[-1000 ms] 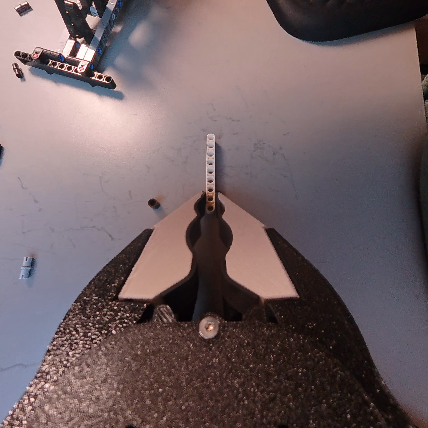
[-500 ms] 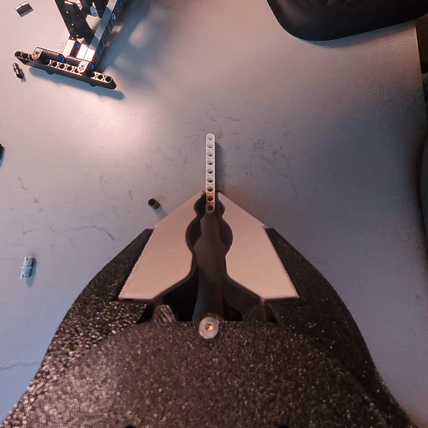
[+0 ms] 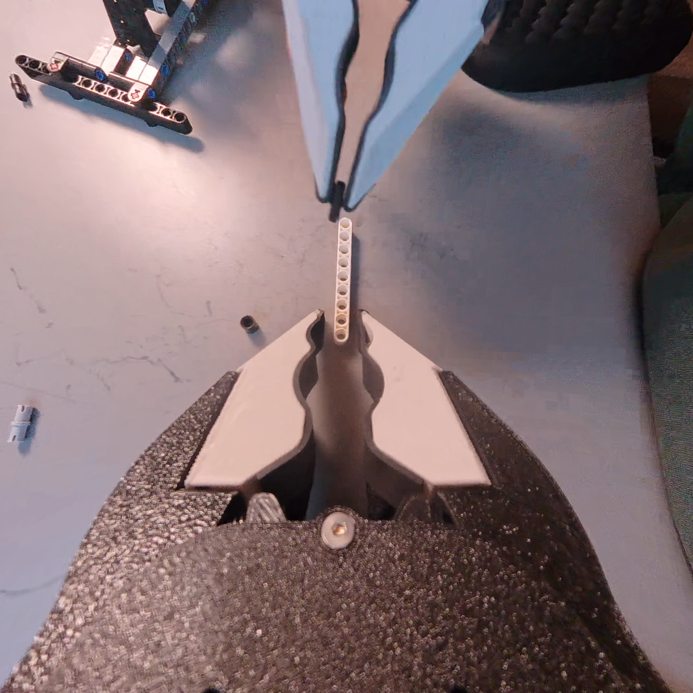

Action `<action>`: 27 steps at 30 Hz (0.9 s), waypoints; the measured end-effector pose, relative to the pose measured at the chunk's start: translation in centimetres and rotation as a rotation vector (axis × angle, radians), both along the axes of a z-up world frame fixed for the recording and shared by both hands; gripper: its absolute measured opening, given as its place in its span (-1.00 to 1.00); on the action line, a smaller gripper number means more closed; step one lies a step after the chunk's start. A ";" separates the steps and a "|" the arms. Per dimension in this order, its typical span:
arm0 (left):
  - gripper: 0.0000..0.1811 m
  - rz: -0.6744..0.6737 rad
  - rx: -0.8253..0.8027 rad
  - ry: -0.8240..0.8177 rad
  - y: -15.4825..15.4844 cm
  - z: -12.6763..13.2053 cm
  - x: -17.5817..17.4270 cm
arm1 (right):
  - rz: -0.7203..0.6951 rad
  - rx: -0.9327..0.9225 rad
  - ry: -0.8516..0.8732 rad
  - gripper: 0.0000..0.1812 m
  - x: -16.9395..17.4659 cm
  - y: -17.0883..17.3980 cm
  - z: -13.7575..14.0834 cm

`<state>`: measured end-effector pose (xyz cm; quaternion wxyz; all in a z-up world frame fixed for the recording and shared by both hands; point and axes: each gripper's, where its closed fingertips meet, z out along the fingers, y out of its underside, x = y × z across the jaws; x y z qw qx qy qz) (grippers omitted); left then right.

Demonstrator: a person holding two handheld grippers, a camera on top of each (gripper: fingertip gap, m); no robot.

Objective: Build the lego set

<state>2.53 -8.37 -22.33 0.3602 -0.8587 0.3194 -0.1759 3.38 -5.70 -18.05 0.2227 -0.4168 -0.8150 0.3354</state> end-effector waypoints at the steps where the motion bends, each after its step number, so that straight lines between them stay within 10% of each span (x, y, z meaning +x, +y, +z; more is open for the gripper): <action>1: -0.82 0.001 -0.001 0.000 0.0 0.0 0.0 | -0.002 0.008 -0.010 -0.95 0.6 0.1 -0.7; 27: -0.92 0.035 0.003 0.027 0.4 -0.3 -0.4 | -0.012 0.037 -0.048 -0.95 1.1 0.8 -2.6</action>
